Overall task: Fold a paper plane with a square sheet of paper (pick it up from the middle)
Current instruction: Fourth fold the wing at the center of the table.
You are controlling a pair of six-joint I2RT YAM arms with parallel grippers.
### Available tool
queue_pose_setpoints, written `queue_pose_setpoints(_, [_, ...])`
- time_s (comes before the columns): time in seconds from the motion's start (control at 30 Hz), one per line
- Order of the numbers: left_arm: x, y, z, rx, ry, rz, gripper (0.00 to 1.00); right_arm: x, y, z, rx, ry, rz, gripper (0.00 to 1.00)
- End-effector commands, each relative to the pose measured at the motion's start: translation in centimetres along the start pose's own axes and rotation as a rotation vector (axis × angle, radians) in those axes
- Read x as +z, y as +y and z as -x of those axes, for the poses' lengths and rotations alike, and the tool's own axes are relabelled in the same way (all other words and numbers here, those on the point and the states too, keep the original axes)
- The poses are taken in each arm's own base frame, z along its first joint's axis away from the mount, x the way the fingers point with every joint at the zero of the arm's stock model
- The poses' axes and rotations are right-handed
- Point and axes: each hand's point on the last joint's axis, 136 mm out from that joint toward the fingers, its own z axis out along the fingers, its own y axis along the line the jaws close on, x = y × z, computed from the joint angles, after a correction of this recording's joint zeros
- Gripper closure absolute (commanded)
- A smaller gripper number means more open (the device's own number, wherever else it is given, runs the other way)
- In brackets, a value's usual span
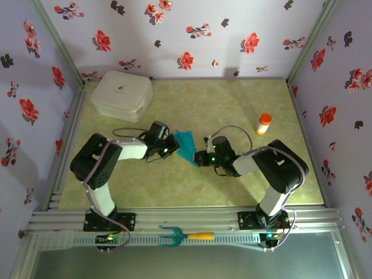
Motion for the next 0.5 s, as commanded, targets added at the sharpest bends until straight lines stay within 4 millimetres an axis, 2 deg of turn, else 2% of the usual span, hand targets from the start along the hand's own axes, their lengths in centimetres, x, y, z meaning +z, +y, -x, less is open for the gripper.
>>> queue_pose_setpoints(0.0, [-0.6, -0.6, 0.5, 0.025, -0.021, -0.003, 0.96, 0.4, -1.3, -1.0, 0.062, 0.048, -0.023, 0.98])
queue_pose_setpoints(0.27, [-0.8, -1.4, 0.7, 0.064, -0.021, -0.012, 0.97, 0.3, -1.6, -0.8, 0.090, 0.036, -0.019, 0.99])
queue_pose_setpoints(0.47, [0.4, -0.5, 0.1, 0.031, 0.034, 0.002, 0.97, 0.3, -1.5, -0.8, 0.088, 0.043, -0.017, 0.98])
